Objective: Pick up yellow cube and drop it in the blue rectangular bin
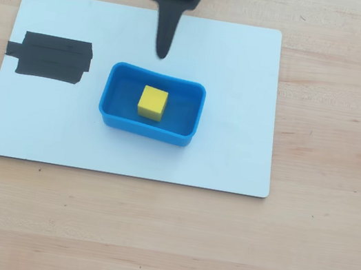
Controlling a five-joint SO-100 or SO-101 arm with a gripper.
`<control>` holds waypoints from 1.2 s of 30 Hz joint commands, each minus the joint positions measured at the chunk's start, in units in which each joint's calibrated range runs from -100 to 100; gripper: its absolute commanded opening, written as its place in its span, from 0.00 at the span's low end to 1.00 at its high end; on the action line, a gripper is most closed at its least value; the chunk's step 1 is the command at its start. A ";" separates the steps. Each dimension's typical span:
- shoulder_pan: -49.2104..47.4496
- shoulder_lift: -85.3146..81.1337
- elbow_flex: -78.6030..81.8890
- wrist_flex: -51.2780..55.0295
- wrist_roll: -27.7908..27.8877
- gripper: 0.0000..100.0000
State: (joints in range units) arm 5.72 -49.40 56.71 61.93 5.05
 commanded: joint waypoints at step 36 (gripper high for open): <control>-4.60 -46.88 36.47 5.54 0.15 0.00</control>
State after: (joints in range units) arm 0.16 -94.94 94.59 66.52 5.01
